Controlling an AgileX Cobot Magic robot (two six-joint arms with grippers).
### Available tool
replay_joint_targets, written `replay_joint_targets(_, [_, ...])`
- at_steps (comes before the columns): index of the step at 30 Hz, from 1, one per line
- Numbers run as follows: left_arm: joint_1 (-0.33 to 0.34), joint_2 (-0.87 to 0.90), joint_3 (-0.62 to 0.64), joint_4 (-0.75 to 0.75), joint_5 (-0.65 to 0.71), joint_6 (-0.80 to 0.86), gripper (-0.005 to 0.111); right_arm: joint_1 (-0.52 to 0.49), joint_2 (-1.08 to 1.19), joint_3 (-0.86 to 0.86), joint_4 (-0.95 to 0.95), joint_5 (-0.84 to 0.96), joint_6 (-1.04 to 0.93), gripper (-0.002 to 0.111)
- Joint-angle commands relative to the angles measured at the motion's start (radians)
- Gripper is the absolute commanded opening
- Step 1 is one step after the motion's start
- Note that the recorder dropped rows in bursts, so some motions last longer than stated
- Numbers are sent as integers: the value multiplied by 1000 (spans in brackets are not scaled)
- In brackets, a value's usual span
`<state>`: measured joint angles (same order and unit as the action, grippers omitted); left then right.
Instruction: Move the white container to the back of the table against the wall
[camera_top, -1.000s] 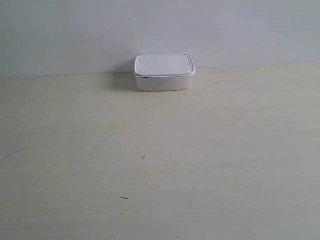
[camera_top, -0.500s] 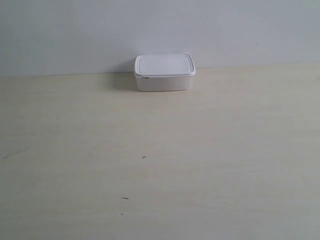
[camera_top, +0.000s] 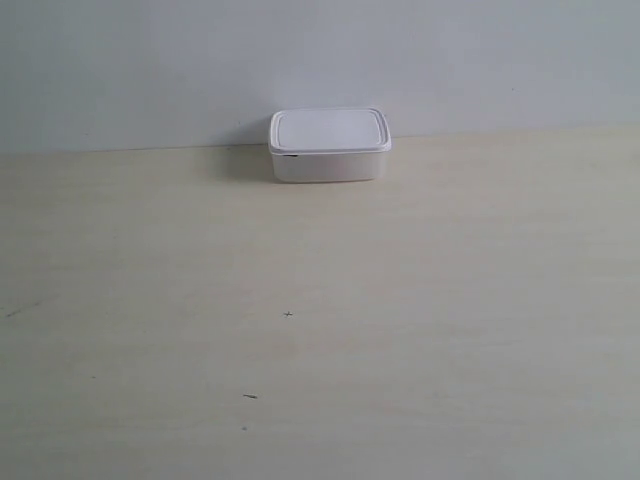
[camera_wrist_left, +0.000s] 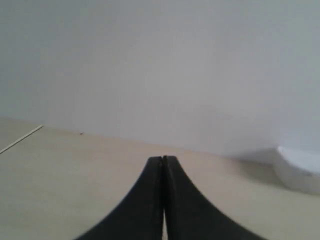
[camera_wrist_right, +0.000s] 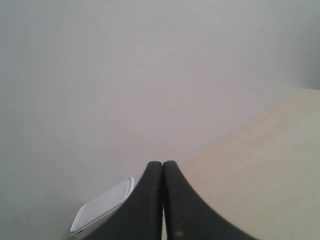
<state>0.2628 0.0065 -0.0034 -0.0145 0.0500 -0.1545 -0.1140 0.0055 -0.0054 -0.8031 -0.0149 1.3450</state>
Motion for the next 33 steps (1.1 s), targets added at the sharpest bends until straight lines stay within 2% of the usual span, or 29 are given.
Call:
replay_joint_targets(1, [-4,-7,3,-184,130,341,0,3,-6,5,-2,-9,1,0])
replay_joint_targets(5, [-4,-7,3,-183,253,417,0,3,-6,5,-4,-9,1,0])
replay_joint_targets(12, [-4,-7,3,-172,307,347,0,3,-6,5,-4,-9,1,0])
replay_joint_targets(33, [-4,-7,3,-168,308,336,0,3,-6,5,-4,-9,1,0])
